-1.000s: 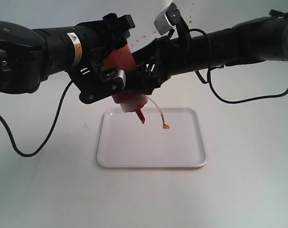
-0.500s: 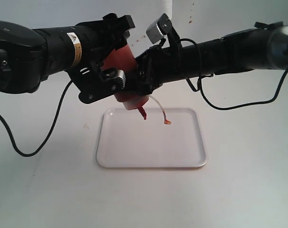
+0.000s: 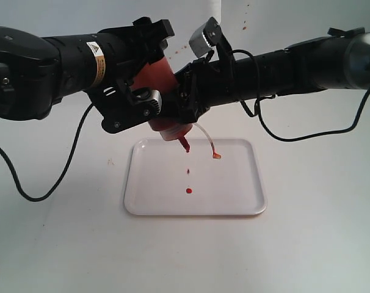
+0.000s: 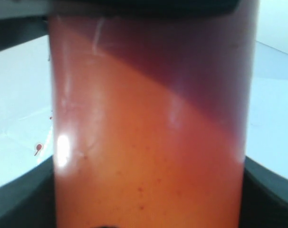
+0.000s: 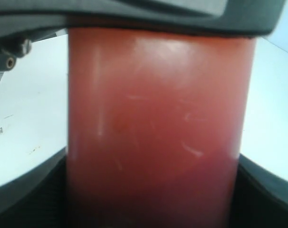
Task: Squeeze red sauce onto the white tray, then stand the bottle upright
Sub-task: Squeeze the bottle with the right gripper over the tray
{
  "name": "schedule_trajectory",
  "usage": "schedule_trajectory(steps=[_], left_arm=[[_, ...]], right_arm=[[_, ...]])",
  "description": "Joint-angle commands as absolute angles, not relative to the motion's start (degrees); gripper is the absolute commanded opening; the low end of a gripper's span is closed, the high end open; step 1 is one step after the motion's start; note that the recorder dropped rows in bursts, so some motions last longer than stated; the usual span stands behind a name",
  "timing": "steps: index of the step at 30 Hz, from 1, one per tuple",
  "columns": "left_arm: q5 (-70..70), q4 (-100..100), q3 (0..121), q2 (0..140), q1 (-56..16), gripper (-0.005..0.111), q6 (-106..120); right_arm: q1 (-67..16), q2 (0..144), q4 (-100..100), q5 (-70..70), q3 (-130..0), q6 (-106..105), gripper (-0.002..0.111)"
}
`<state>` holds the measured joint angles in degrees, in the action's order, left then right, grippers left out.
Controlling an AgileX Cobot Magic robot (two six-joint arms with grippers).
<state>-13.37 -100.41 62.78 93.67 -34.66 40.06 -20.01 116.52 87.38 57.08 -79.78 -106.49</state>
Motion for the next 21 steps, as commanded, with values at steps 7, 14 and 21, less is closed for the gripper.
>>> schedule_trajectory(steps=[7,14,21], left_arm=[[-13.7,-99.9,63.7,93.0,-34.9,0.0,39.5],[-13.7,-99.9,63.7,93.0,-34.9,0.0,39.5],[-13.7,-99.9,63.7,93.0,-34.9,0.0,39.5]], right_arm=[[-20.0,116.4,87.4,58.6,-80.1,-107.6,0.0],[-20.0,116.4,87.8,59.1,-80.1,-107.6,0.0],[-20.0,116.4,87.9,58.4,-80.1,-107.6,0.0]])
